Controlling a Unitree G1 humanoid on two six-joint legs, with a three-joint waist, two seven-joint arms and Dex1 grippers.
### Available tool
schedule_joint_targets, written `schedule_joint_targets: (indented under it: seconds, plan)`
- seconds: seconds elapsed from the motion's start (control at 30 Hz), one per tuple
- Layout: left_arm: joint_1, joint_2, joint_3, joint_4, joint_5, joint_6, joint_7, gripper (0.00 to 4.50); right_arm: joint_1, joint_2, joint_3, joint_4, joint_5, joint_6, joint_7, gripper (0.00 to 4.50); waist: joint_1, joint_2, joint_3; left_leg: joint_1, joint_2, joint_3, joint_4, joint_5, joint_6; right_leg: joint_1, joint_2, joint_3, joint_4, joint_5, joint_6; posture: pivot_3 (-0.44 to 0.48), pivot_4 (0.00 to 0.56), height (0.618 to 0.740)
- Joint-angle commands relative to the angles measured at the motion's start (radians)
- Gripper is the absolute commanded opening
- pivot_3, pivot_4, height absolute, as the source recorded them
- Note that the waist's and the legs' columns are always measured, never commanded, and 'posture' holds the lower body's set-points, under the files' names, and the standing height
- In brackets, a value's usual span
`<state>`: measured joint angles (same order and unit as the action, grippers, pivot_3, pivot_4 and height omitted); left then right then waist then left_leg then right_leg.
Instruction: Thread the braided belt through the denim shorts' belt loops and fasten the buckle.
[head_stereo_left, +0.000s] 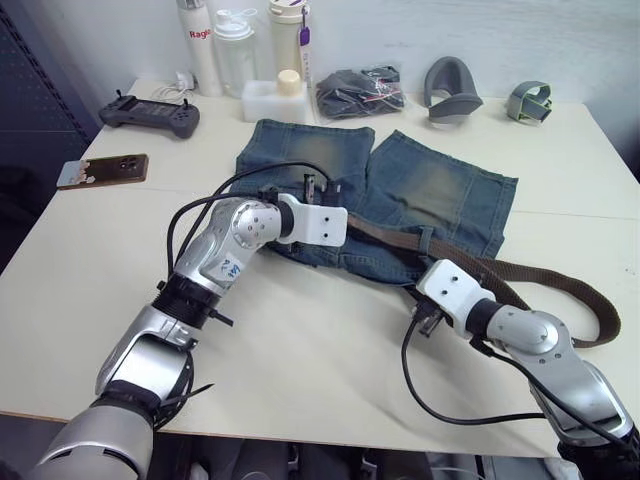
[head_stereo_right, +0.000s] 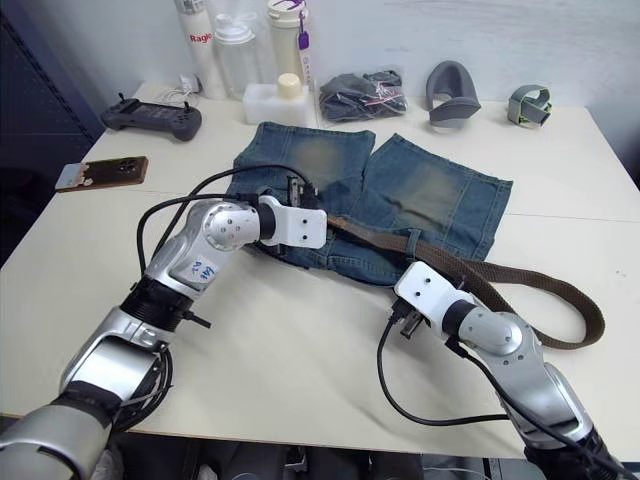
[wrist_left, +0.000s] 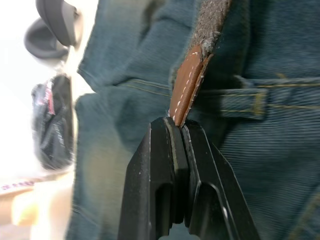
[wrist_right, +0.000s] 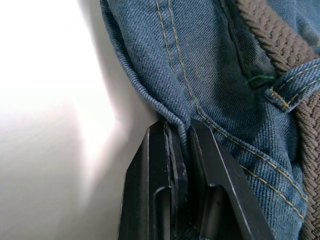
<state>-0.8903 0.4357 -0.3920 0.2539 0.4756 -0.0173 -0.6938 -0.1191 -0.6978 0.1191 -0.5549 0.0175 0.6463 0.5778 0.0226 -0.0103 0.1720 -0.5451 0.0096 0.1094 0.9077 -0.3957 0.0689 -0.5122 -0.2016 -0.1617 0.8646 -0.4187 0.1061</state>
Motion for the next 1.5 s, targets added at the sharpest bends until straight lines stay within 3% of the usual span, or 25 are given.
schedule_joint_targets:
  seconds: [0.03,0.07,0.1,0.13,0.23,0.33,0.4,0.53,0.7,0.83,1.0,1.03,1.1,1.2,1.33,1.43,1.5]
  plan:
    - [0.040,-0.027,0.052,-0.089,-0.093,0.117,-0.067,0.04,0.029,-0.022,0.016,0.026,0.009,0.010,0.040,0.00,0.000,0.000,0.000,0.000,0.000,0.000,0.000,0.000,0.000,0.000,0.000,0.000,0.000,0.000,0.000,0.000,0.150,0.648]
    - [0.058,-0.028,0.066,-0.111,-0.138,0.160,-0.112,0.04,0.032,-0.028,0.009,0.023,0.017,0.003,0.053,0.00,0.000,0.000,0.000,0.000,0.000,0.000,0.000,0.000,0.000,0.000,0.000,0.000,0.000,0.000,0.000,0.000,0.150,0.648]
    - [0.072,-0.025,0.079,-0.127,-0.171,0.201,-0.147,0.70,0.034,-0.035,0.002,0.019,0.025,-0.008,0.068,0.00,0.000,0.000,0.000,0.000,0.000,0.000,0.000,0.000,0.000,0.000,0.000,0.000,0.000,0.000,0.000,0.000,0.150,0.648]
    - [0.081,-0.014,0.091,-0.139,-0.197,0.230,-0.179,0.90,0.037,-0.045,-0.008,0.013,0.035,-0.024,0.086,0.00,0.001,0.000,0.000,0.000,0.000,0.000,0.000,0.000,0.000,0.000,0.000,0.000,0.000,0.000,0.000,0.000,0.150,0.648]
    - [0.095,0.021,0.137,-0.167,-0.281,0.305,-0.252,2.34,0.056,-0.083,-0.033,-0.012,0.064,-0.079,0.144,0.00,0.002,0.000,0.000,0.000,0.000,-0.001,0.000,0.000,0.000,0.000,0.000,0.000,0.000,0.000,0.000,0.000,0.150,0.648]
    - [0.094,0.056,0.238,-0.189,-0.440,0.424,-0.350,3.84,0.118,-0.151,-0.120,-0.032,0.112,-0.153,0.233,0.00,0.004,0.001,0.000,0.000,0.000,-0.001,0.000,0.000,0.000,0.000,0.000,-0.001,-0.001,0.000,0.000,0.000,0.150,0.648]
    - [0.104,0.088,0.287,-0.205,-0.534,0.487,-0.416,4.41,0.161,-0.198,-0.199,-0.009,0.143,-0.206,0.291,0.00,0.004,0.001,0.001,-0.001,0.000,-0.001,0.000,0.000,0.000,0.000,0.000,-0.001,-0.001,0.000,0.000,0.000,0.150,0.648]
    - [0.141,0.137,0.348,-0.291,-0.712,0.608,-0.520,4.41,0.213,-0.301,-0.354,0.177,0.151,-0.371,0.392,0.00,0.004,0.002,0.001,0.000,0.000,-0.002,0.000,0.000,0.000,0.002,0.000,-0.002,-0.002,0.000,0.000,0.000,0.150,0.648]
    - [0.166,0.132,0.356,-0.367,-0.823,0.656,-0.538,4.41,0.179,-0.357,-0.375,0.395,0.132,-0.570,0.463,0.00,0.004,0.002,0.001,0.000,-0.001,-0.005,0.001,0.000,0.000,0.005,-0.001,-0.003,-0.003,0.000,0.000,0.000,0.150,0.648]
    - [0.174,0.123,0.338,-0.392,-0.866,0.666,-0.526,4.50,0.143,-0.390,-0.380,0.475,0.155,-0.610,0.516,1.65,0.001,0.003,0.002,0.000,0.000,-0.004,0.001,0.000,0.000,0.005,-0.001,-0.003,-0.003,0.000,0.000,0.000,0.150,0.648]
    - [0.170,0.124,0.328,-0.381,-0.878,0.653,-0.502,4.50,0.145,-0.428,-0.482,0.389,0.277,-0.436,0.562,4.11,0.001,0.005,0.002,0.000,0.000,-0.005,0.001,0.000,0.000,0.005,-0.002,-0.003,-0.003,0.000,0.000,0.000,0.150,0.648]
    - [0.168,0.124,0.328,-0.377,-0.881,0.651,-0.498,4.50,0.145,-0.429,-0.523,0.356,0.325,-0.353,0.558,4.46,0.002,0.005,0.002,0.000,0.000,-0.005,0.001,0.000,0.000,0.005,-0.002,-0.003,-0.003,0.000,-0.001,0.000,0.150,0.648]
    - [0.165,0.122,0.328,-0.371,-0.885,0.648,-0.488,4.50,0.128,-0.416,-0.586,0.302,0.411,-0.215,0.530,4.46,0.002,0.005,0.002,0.000,0.000,-0.005,0.001,0.000,0.000,0.005,-0.002,-0.004,-0.003,0.000,-0.001,0.000,0.150,0.648]
    - [0.158,0.116,0.319,-0.357,-0.874,0.632,-0.473,4.50,-0.007,-0.277,-0.648,0.219,0.644,0.048,0.291,4.46,0.001,0.005,0.002,0.000,0.000,-0.006,0.001,0.000,0.000,0.006,-0.002,-0.004,-0.003,0.000,-0.001,0.000,0.150,0.648]
    - [0.140,0.092,0.322,-0.340,-0.867,0.612,-0.427,4.50,-0.121,0.026,-0.663,0.119,1.077,0.341,-0.230,4.46,-0.001,0.005,0.002,0.000,0.001,-0.010,0.001,0.000,-0.003,0.007,-0.002,-0.006,-0.004,-0.001,-0.003,0.000,0.150,0.648]
    - [0.117,0.073,0.342,-0.315,-0.872,0.604,-0.379,4.50,-0.110,0.172,-0.618,0.144,1.515,0.318,-0.643,4.46,0.002,0.006,0.003,-0.001,0.000,-0.013,0.001,0.000,-0.005,0.005,-0.002,-0.006,-0.002,-0.003,-0.006,0.000,0.150,0.648]
    - [0.108,0.067,0.352,-0.303,-0.875,0.595,-0.354,4.50,-0.094,0.229,-0.595,0.145,1.646,0.260,-0.816,4.46,0.001,0.006,0.003,-0.003,-0.001,-0.013,0.002,0.000,-0.005,0.004,-0.002,-0.004,0.000,-0.003,-0.006,0.000,0.150,0.648]
